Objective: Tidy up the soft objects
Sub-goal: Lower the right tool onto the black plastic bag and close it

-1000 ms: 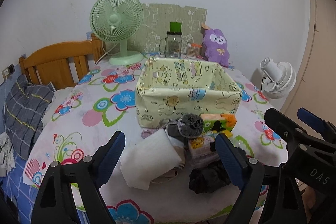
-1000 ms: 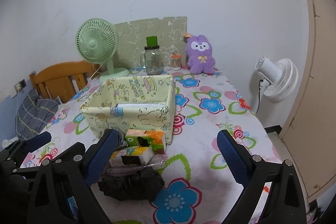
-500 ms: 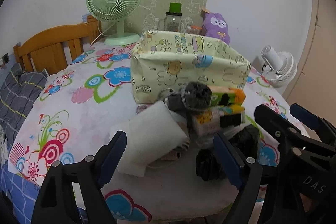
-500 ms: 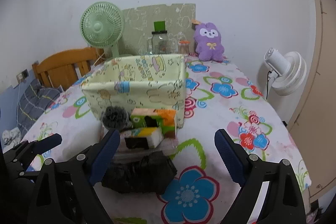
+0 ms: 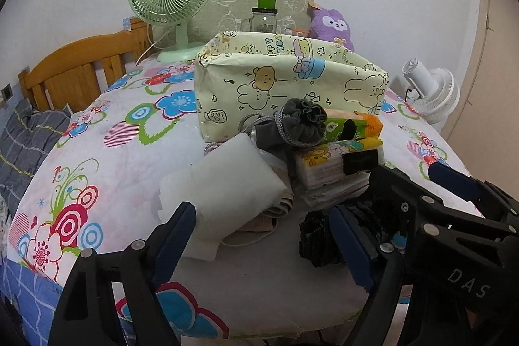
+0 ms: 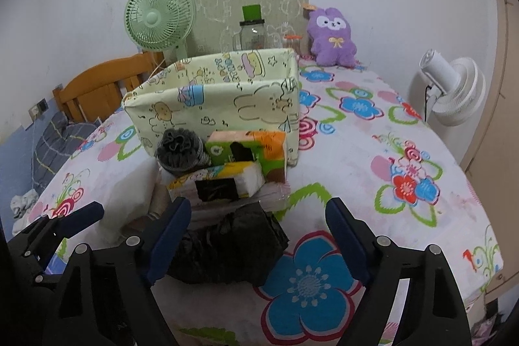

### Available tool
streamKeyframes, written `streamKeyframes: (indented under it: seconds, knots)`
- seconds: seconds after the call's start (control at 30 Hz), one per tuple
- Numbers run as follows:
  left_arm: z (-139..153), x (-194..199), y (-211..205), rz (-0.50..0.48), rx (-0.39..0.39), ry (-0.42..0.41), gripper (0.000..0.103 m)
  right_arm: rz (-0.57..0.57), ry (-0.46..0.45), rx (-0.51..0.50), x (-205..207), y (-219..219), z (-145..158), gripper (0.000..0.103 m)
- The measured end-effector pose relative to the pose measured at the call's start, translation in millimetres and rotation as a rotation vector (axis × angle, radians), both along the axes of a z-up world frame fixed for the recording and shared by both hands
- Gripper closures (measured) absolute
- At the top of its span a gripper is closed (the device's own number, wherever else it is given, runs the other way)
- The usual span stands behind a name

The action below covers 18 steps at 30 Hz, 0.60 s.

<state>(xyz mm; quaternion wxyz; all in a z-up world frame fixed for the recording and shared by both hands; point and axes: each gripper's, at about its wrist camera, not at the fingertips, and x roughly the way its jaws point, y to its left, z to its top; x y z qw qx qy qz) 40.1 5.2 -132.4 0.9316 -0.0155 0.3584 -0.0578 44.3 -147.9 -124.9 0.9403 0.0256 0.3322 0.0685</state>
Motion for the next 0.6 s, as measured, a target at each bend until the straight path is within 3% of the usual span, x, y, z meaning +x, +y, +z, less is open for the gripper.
streamKeyframes:
  seconds: [0.2,0.37,0.6]
  knots:
    - [-4,3,0,0.004,0.023,0.005,0.017,0.012,0.053,0.01,6,4,-7,0.037]
    - [-5,3,-1,0.005,0.029,0.004,0.017,0.034,0.069,0.014,8,9,-9,0.059]
    - [0,6,10,0.04,0.0,0.009,0.018,0.028,0.046,0.012,4,10,-1,0.07]
